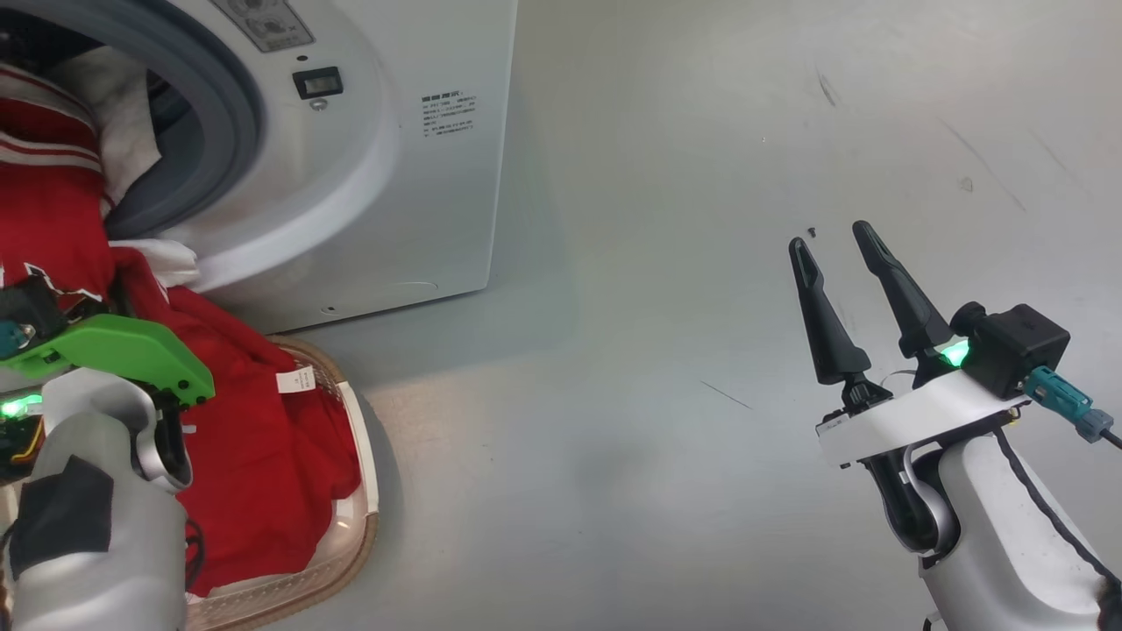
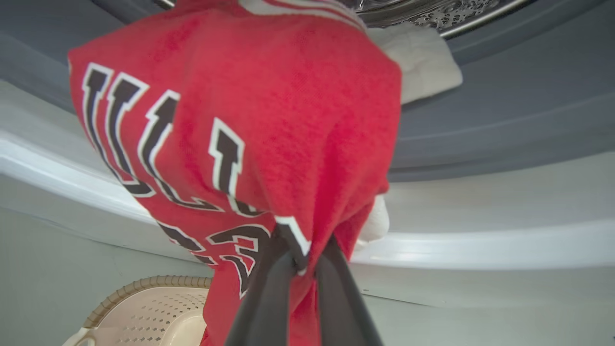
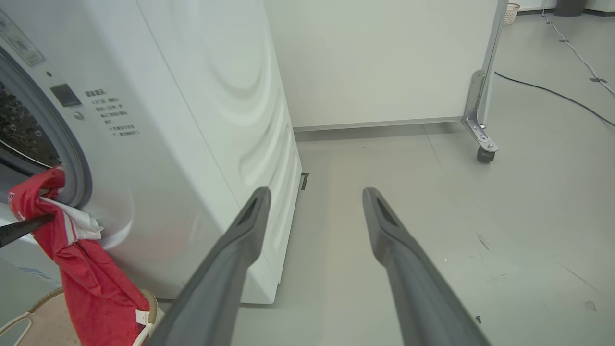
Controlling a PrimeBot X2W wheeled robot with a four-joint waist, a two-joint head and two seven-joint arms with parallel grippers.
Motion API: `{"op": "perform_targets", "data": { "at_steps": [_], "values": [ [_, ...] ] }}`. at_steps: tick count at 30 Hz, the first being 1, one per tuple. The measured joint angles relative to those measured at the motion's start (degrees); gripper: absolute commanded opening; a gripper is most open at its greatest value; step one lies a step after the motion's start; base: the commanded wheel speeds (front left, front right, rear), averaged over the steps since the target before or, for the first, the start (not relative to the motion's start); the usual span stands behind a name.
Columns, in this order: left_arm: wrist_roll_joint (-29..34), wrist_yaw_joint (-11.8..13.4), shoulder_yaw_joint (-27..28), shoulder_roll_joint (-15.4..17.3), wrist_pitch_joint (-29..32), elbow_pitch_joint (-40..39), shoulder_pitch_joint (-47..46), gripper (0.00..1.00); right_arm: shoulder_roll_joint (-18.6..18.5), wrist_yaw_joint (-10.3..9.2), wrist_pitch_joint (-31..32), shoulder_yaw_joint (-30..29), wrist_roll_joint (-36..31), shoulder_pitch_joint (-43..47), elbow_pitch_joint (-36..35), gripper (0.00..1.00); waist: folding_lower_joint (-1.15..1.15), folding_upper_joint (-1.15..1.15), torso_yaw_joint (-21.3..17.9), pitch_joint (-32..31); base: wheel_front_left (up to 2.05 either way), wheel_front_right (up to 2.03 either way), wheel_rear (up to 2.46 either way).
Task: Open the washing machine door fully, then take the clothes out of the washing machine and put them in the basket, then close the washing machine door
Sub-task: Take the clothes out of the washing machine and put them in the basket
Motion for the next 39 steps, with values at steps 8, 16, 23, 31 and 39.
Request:
{"op": "perform_targets", "data": {
  "at_steps": [8,16,23,31,39],
  "values": [
    [1.4,-2.1,-1.7,-0.1,-4.8,0.2,3.2,0.0,-0.1,0.0,0.0,-0.4,-0.5,0.6,0.7,1.0,0.0,0.0,2.0,-3.1,0.0,0.0,0.0],
    [4.4,-3.1,-4.1,-0.1,-7.7,-1.6,6.0,0.0,-0.4,0.0,0.0,-0.9,-0.5,2.8,1.3,1.0,0.0,0.0,4.2,-6.5,0.0,0.0,0.0],
    [6.6,-3.1,-5.6,0.1,-8.5,-5.5,8.0,0.0,-0.5,0.0,0.0,-1.1,-0.9,4.3,1.5,1.0,0.0,0.0,6.4,-9.1,0.0,0.0,0.0],
    [10.1,-3.0,-7.4,0.8,-8.5,-12.9,10.9,0.0,-0.5,0.0,0.0,-0.9,-1.1,5.8,1.5,1.0,0.0,0.0,8.6,-11.9,0.0,0.0,0.0],
    [12.3,-2.5,-7.7,0.9,-8.5,-23.7,14.5,0.0,-0.5,0.0,0.0,-1.3,-1.2,6.5,1.5,1.0,0.0,0.0,10.5,-13.5,0.0,0.0,0.0]
  ]
}}
